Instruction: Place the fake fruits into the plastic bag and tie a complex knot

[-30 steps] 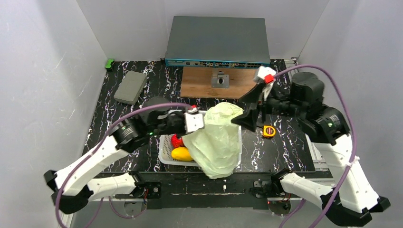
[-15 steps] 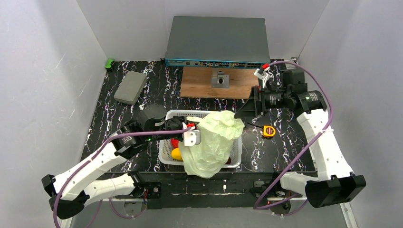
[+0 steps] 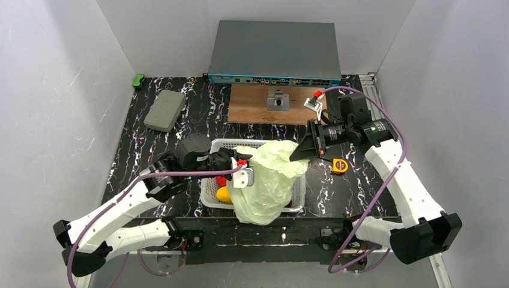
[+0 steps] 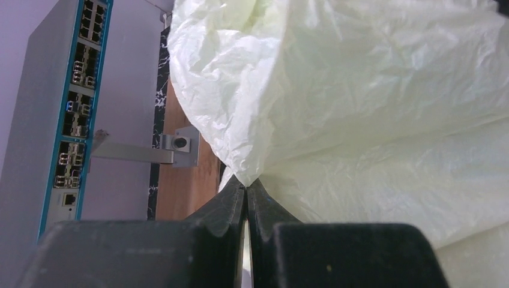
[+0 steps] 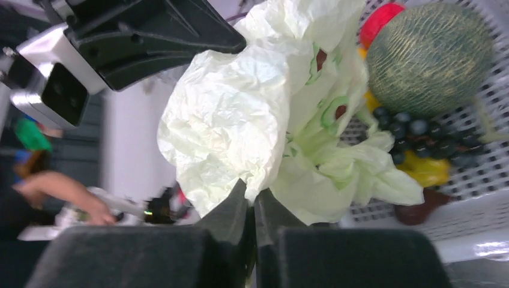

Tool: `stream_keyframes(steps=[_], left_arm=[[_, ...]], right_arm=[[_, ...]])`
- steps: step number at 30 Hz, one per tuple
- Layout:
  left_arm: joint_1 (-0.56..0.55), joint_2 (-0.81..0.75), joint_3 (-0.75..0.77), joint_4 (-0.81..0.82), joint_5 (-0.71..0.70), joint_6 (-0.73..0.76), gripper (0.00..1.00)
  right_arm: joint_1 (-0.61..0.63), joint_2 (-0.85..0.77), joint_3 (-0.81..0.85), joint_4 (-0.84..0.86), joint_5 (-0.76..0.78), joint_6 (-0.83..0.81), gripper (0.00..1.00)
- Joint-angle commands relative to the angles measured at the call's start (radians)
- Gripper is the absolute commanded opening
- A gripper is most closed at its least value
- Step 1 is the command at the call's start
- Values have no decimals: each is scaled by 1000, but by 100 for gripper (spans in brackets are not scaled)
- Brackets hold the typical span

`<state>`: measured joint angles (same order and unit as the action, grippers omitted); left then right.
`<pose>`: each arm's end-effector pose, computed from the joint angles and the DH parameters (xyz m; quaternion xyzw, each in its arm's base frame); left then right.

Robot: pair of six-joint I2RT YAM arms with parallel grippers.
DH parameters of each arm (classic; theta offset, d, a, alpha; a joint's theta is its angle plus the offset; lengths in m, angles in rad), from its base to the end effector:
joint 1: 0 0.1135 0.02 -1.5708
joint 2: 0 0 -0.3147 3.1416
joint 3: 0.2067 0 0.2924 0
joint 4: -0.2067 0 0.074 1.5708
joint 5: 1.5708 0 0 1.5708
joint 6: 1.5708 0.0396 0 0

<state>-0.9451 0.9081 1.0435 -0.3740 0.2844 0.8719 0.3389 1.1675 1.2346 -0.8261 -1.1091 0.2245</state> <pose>0.1144 -0.1773 0.4332 0.6676 0.4095 -0.1337 0.6072 0.2188 0.1147 0.4189 -0.2522 0.7679 0.5580 0.1880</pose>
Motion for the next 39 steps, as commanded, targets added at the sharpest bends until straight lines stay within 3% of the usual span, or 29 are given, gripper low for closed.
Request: stream_keyframes(steps=[1, 3, 4, 6, 7, 10, 14, 16, 17, 18, 19, 22, 23, 24, 26, 29, 31, 32, 35, 36, 39], left_arm=[[-9, 12, 47, -22, -2, -8, 0], [-9, 32, 154, -158, -26, -76, 3], [-7, 52, 238, -269, -23, -123, 23], [17, 111, 427, -502, 45, -229, 77], [41, 148, 506, -595, 97, -282, 94], [164, 185, 646, -690, 252, -520, 98], [341, 242, 726, -691, 447, -680, 98], [401, 297, 772, -667, 542, -627, 98], [402, 324, 782, -674, 560, -480, 98], [402, 338, 778, -677, 569, -401, 98], [400, 355, 776, -687, 582, -346, 98], [225, 425, 716, -666, 505, -226, 98], [130, 408, 591, -529, 429, -224, 98], [105, 405, 512, -421, 427, -280, 98], [103, 415, 439, -373, 418, -258, 98], [97, 426, 349, -323, 367, -224, 93], [95, 428, 319, -301, 333, -239, 85], [95, 423, 304, -293, 316, -252, 73], [106, 369, 252, -299, 250, -283, 5], [121, 316, 213, -309, 240, -283, 0], [181, 151, 78, -350, 224, -242, 0]], right_arm=[[11, 6, 143, -57, 1, -136, 1], [9, 15, 280, -226, 69, -324, 1], [10, 16, 357, -294, 107, -399, 1], [11, 6, 468, -357, 160, -529, 1], [12, -4, 502, -376, 178, -598, 1], [74, -59, 520, -451, 256, -912, 1], [171, -239, 271, -400, 375, -1409, 1], [211, -340, 108, -347, 425, -1698, 1], [230, -389, 41, -336, 446, -1870, 1], [234, -396, 25, -328, 447, -1930, 1], [238, -401, 11, -312, 445, -1962, 1], [258, -487, -100, -93, 433, -1932, 1], [260, -533, -160, 18, 420, -1902, 1], [264, -530, -162, 62, 432, -1837, 1], [267, -522, -141, 148, 452, -1713, 1], [267, -560, -210, 368, 468, -1588, 1], [267, -563, -222, 459, 484, -1499, 1], [267, -558, -213, 481, 492, -1451, 1], [267, -549, -172, 482, 540, -1365, 1], [267, -553, -169, 480, 578, -1352, 1], [268, -577, -172, 469, 679, -1318, 1]])
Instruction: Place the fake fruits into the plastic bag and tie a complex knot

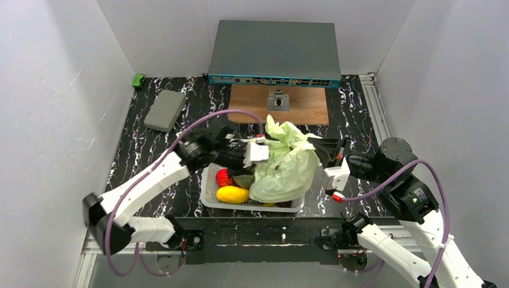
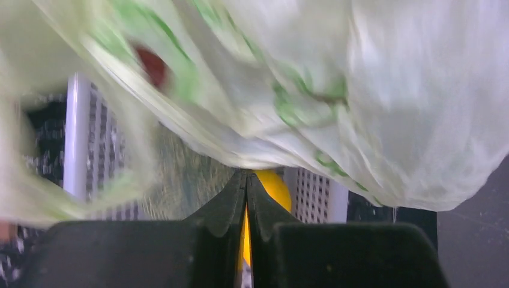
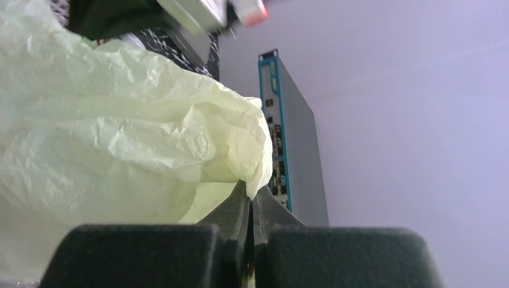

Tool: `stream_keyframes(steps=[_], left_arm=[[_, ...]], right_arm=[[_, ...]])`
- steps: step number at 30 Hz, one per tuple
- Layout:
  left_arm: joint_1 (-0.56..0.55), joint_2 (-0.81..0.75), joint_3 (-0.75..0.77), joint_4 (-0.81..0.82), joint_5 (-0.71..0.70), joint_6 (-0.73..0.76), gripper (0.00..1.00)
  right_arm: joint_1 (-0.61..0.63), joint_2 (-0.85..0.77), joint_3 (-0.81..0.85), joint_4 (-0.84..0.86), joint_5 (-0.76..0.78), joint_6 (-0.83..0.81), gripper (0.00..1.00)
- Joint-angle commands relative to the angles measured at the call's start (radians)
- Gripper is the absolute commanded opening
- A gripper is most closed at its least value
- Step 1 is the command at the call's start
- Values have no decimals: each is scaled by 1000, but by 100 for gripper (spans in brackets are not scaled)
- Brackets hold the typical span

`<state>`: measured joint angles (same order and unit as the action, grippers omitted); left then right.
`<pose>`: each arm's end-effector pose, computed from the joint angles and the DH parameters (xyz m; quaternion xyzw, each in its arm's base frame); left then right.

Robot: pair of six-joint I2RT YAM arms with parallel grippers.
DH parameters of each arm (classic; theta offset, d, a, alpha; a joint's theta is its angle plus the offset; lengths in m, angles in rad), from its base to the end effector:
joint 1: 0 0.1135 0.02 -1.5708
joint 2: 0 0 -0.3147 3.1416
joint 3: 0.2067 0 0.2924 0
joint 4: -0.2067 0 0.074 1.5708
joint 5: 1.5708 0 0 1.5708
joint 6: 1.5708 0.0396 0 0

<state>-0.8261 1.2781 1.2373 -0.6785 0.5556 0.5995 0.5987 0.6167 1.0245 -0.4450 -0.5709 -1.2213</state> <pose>0.1870 -0.2337 0.3922 0.6584 0.5885 -0.2931 0.3664 0.0783 0.0793 0.4601 -0.6655 0.2699 -0.0109 0.6959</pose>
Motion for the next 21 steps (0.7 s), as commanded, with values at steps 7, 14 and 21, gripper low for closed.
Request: stream_keyframes(steps=[7, 14, 21], left_arm=[[155, -345, 9, -169, 31, -29, 39], [154, -59, 401, -171, 49, -122, 98], [14, 75, 379, -22, 6, -101, 98]], right_arm=[[7, -113, -38, 44, 33, 95, 1], [7, -71, -24, 53, -48, 82, 1], [7, -40, -6, 71, -93, 88, 1]])
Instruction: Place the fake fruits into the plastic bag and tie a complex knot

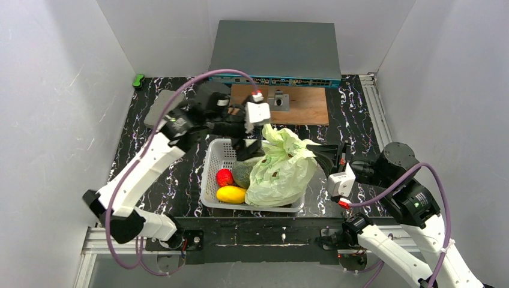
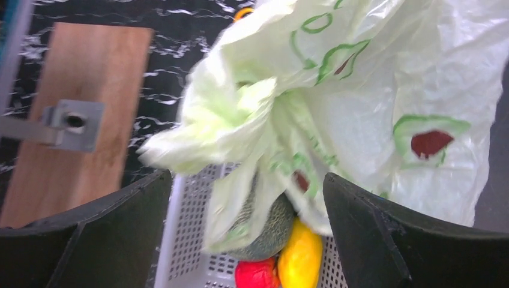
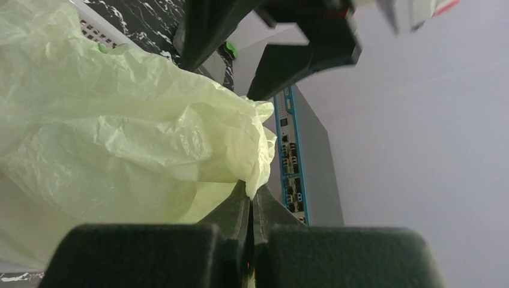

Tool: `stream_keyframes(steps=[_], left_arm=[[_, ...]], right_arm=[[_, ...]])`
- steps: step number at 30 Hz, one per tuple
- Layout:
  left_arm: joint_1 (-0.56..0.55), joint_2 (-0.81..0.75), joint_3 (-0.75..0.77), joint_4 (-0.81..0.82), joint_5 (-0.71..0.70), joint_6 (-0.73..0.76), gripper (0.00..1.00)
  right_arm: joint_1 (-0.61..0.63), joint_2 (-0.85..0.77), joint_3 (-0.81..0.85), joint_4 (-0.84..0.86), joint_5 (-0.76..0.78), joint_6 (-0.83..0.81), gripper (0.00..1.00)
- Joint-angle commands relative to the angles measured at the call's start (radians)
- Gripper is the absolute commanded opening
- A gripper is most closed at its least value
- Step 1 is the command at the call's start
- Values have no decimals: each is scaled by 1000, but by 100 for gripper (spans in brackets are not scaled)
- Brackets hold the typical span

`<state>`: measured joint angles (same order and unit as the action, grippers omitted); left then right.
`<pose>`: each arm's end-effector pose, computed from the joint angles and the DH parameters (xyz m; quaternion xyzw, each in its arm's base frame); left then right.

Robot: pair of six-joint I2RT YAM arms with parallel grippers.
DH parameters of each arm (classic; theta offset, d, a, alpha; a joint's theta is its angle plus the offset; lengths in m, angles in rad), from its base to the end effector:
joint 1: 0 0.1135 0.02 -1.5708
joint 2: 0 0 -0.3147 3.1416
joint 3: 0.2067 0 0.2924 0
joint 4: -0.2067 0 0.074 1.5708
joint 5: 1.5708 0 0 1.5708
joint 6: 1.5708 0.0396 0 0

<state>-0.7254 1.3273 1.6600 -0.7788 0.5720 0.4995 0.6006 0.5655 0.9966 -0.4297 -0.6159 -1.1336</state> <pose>0.2041 -0.2096 0.5228 0.5897 0.5776 -0.2948 0.4814 0.0659 0.0729 0.4564 -0.6522 0.2722 0.0290 0.7069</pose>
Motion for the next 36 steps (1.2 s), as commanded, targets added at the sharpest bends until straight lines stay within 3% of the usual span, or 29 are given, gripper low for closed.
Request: stream_keyframes(steps=[1, 4, 6, 8, 11, 13, 15, 19, 21, 24, 27, 31, 32, 35, 36], left_arm=[[-100, 35, -64, 131, -33, -17, 98], [-115, 85, -77, 280, -153, -84, 96], [-114, 124, -35, 298, -229, -122, 82], [-108, 140, -3, 287, -276, -165, 59], [-43, 118, -13, 269, -237, -270, 17], [42, 82, -38, 238, -136, -336, 0], [145, 36, -65, 204, -63, -377, 0], [435, -49, -95, 158, 227, -373, 0], [515, -52, -60, 116, 337, -370, 0], [540, -27, 16, 31, 469, -382, 0], [537, -16, 23, 102, 581, -541, 0], [516, -5, 41, 125, 599, -580, 0], [510, -8, 40, 125, 589, -572, 0], [487, -12, 39, 98, 512, -513, 0], [472, -13, 36, 80, 481, -464, 0]], right_arm=[[6, 13, 22, 57, -57, 4, 1], [7, 11, 25, 54, -82, 9, 1], [8, 8, 31, 41, -79, 15, 1], [8, 5, 39, 28, -59, 31, 1], [8, -6, 45, 17, 0, 54, 1], [8, -16, 50, 5, 63, 74, 1], [7, -23, 59, -31, 157, 75, 1], [5, -46, 42, -115, 363, 47, 1], [2, -76, -6, -154, 428, 30, 1], [0, -128, -91, -155, 452, 18, 1], [-1, -107, -107, -147, 469, 32, 1], [-1, -30, -59, -151, 501, 105, 3], [-1, -14, -36, -167, 491, 133, 12], [-1, 44, 85, -334, 423, 226, 85], [-1, 67, 140, -421, 393, 247, 96]])
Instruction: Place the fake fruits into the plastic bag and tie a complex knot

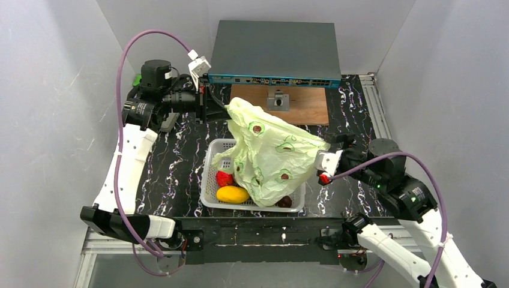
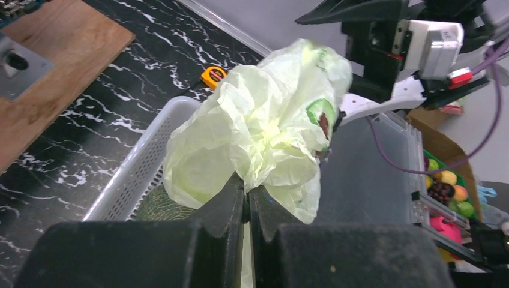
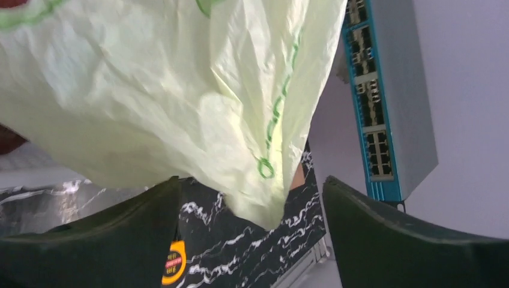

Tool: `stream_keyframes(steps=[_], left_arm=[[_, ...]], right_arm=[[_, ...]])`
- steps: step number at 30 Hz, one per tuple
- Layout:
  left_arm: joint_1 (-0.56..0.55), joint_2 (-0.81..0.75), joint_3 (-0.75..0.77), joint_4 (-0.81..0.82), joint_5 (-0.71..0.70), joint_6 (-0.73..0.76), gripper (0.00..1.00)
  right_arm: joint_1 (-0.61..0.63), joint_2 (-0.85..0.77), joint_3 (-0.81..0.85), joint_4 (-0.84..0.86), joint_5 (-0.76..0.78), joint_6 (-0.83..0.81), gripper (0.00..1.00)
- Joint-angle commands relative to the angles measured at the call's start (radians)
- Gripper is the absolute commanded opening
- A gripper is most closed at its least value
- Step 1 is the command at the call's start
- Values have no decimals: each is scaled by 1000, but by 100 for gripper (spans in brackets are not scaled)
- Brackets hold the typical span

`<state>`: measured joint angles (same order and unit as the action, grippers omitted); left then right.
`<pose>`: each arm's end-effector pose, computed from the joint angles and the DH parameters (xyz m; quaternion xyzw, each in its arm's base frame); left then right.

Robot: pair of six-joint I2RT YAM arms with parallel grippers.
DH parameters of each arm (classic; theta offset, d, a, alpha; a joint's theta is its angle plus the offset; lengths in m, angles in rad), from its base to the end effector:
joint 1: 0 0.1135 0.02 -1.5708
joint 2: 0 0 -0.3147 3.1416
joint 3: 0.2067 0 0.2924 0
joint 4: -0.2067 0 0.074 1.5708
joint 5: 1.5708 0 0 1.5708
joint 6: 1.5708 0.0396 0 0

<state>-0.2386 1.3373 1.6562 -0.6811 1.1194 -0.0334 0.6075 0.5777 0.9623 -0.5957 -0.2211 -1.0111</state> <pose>0.2690 -0.1021 0.5340 0.3715 0.6628 -0.4982 0.4178 0.0848 0.0695 0.4248 -0.6073 0.4831 -0.0412 0.6294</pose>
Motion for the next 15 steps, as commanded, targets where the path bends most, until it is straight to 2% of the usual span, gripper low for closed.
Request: stream_keyframes(steps=[1, 3, 7, 10, 12, 13, 15], left_arm=[[-20, -22, 39, -29, -84, 99, 0], [-34, -18, 41, -43, -116, 132, 0], [-76, -5, 58, -67, -146, 177, 0], [-105, -1, 68, -85, -192, 210, 0], [-109, 12, 87, -86, -155, 200, 0], [-160, 21, 108, -87, -116, 208, 0], [-209, 22, 113, -87, -109, 218, 0]], right_arm=[[-8, 74, 221, -325, -28, 148, 98], [-8, 113, 340, -443, -96, 190, 98], [-8, 242, 550, -574, -237, 293, 98], [-8, 345, 670, -671, -277, 284, 98], [-8, 389, 720, -634, -261, 349, 99], [-6, 459, 769, -463, -308, 526, 98], [-6, 518, 791, -319, -322, 682, 98]])
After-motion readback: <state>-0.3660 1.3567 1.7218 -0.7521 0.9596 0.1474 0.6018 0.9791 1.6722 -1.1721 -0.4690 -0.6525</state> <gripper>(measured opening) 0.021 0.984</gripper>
